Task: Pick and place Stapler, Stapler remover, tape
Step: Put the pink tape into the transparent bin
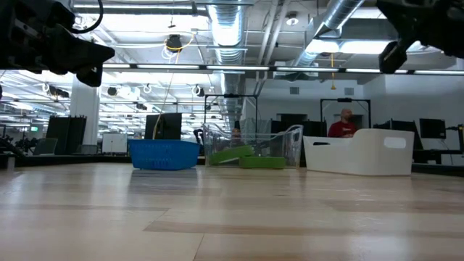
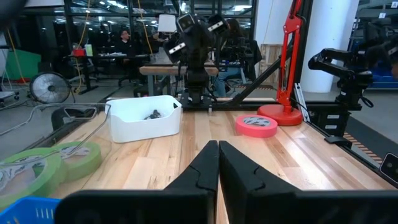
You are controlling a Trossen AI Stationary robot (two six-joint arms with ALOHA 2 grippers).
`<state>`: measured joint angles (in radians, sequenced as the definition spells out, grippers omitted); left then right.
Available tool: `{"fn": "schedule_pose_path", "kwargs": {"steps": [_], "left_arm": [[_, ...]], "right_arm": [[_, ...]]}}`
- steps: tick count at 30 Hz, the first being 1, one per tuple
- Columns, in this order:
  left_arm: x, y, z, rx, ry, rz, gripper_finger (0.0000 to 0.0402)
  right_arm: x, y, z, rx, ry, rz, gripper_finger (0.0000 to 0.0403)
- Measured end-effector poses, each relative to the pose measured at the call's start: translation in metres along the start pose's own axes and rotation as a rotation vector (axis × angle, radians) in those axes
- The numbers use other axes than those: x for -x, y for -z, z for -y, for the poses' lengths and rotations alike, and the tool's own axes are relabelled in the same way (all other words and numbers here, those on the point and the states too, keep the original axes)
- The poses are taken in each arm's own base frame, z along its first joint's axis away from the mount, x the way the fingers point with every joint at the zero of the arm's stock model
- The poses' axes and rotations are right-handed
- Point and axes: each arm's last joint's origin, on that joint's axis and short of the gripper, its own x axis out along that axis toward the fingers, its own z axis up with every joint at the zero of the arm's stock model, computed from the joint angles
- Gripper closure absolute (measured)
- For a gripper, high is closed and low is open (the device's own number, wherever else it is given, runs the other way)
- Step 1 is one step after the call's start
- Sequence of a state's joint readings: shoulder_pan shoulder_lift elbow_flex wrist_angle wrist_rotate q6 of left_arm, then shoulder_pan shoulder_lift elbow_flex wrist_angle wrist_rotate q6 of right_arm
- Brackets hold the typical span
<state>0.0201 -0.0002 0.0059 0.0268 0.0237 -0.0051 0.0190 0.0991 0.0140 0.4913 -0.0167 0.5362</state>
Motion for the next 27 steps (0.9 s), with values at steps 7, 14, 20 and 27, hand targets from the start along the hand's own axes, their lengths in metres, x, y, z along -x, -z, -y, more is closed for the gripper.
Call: {"fn": "schedule_pose_path", "kwargs": {"steps": [7,14,20,27], "left_arm": [[0.000,0.000,0.000,0.000,0.000,0.000,0.0398],[0.000,0.000,0.000,0.000,0.000,0.000,0.0398],[0.000,0.000,0.000,0.000,0.000,0.000,0.0398],[0.000,0.000,0.000,0.000,0.000,0.001,0.0398]], "right_arm": [[-0.005,-0.027,-0.013,0.017,0.028,0.086,0.0403],[-0.008,-0.057,-0.031,0.022,0.041,0.069,0.0403],[-0.007,-0.080,-0.045,0.023,0.054,0.045,0.0403],[-0.012,-0.103,-0.059,0.024,0.090,-0.027,0.0403]]}}
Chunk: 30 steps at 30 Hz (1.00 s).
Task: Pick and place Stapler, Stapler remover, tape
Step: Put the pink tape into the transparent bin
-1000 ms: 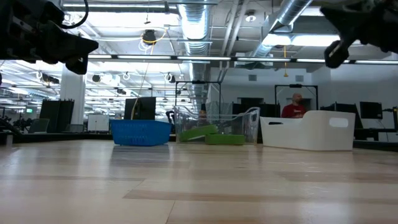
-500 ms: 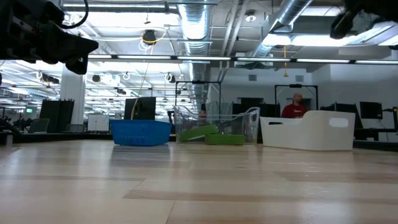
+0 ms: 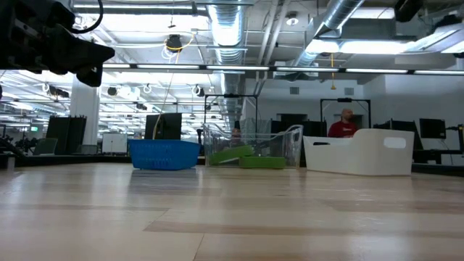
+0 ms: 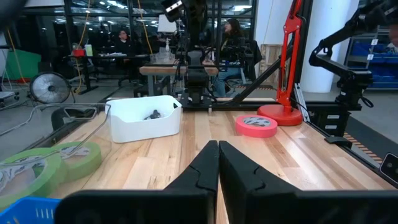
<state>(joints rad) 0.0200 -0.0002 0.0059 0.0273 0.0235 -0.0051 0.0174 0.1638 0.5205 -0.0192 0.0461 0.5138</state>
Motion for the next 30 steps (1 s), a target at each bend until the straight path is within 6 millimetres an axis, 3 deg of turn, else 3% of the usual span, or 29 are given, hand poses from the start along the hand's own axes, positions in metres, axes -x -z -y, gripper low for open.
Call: {"fn": "schedule_pose_path", "kwargs": {"steps": [9,16,25,30], "left_arm": [[0.000,0.000,0.000,0.000,0.000,0.000,0.0398],[0.000,0.000,0.000,0.000,0.000,0.000,0.0398],[0.000,0.000,0.000,0.000,0.000,0.000,0.0398],[0.000,0.000,0.000,0.000,0.000,0.000,0.0398]], "right_arm": [[-0.024,-0.025,-0.017,0.025,0.002,-0.102,0.0403],[-0.047,-0.032,-0.025,0.041,-0.026,-0.205,0.0403],[-0.072,-0.017,-0.022,0.029,-0.084,-0.373,0.0403],[-0.078,-0.003,-0.015,0.017,-0.031,-0.492,0.0403]]}}
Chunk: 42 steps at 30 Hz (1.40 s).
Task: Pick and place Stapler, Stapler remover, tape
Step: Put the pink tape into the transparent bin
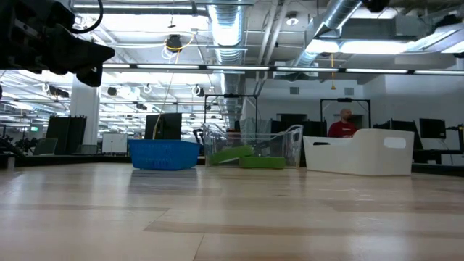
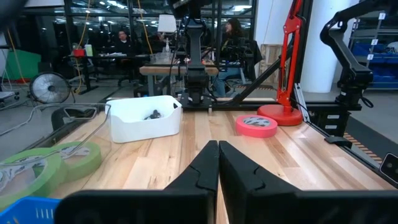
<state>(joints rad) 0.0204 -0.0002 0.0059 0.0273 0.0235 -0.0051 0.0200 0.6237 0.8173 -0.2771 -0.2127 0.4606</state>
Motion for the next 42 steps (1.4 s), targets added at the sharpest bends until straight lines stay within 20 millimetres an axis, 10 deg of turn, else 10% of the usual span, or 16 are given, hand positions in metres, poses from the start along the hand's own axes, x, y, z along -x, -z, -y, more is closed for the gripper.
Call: {"fn": "schedule_pose_path", "kwargs": {"steps": [42], "left_arm": [[0.000,0.000,0.000,0.000,0.000,0.002,0.0398]], "right_arm": [[-0.091,0.099,-0.011,-0.013,-0.046,-0.783,0.0403]]}}
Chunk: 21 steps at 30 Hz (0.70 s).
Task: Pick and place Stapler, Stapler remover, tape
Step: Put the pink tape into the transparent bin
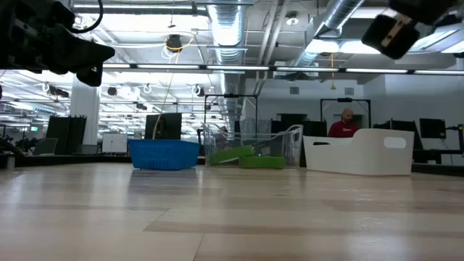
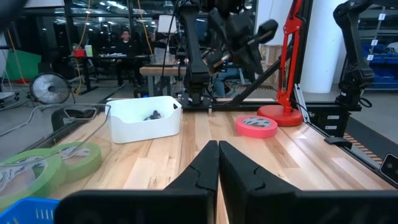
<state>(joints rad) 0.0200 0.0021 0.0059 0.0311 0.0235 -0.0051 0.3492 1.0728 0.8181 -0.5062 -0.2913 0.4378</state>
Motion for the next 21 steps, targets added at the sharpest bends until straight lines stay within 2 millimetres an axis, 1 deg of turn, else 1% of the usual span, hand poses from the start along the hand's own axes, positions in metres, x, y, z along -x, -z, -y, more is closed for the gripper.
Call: {"fn": "schedule_pose_path", "kwargs": {"steps": [7,10,17,21], "left_arm": [[0.000,0.000,0.000,0.000,0.000,0.000,0.0398],[0.000,0.000,0.000,0.000,0.000,0.001,0.0398],[0.000,0.000,0.000,0.000,0.000,0.005,0.0398],[0.000,-0.001,0.000,0.000,0.000,0.010,0.0398]], "right_arm": [[-0.025,0.007,0.010,-0.042,0.067,-0.148,0.0402],[-0.033,0.011,0.015,-0.057,0.095,-0.210,0.0392],[-0.042,0.017,0.021,0.037,0.122,-0.310,0.0323],[-0.042,0.020,0.020,0.147,0.154,-0.327,0.0279]]}}
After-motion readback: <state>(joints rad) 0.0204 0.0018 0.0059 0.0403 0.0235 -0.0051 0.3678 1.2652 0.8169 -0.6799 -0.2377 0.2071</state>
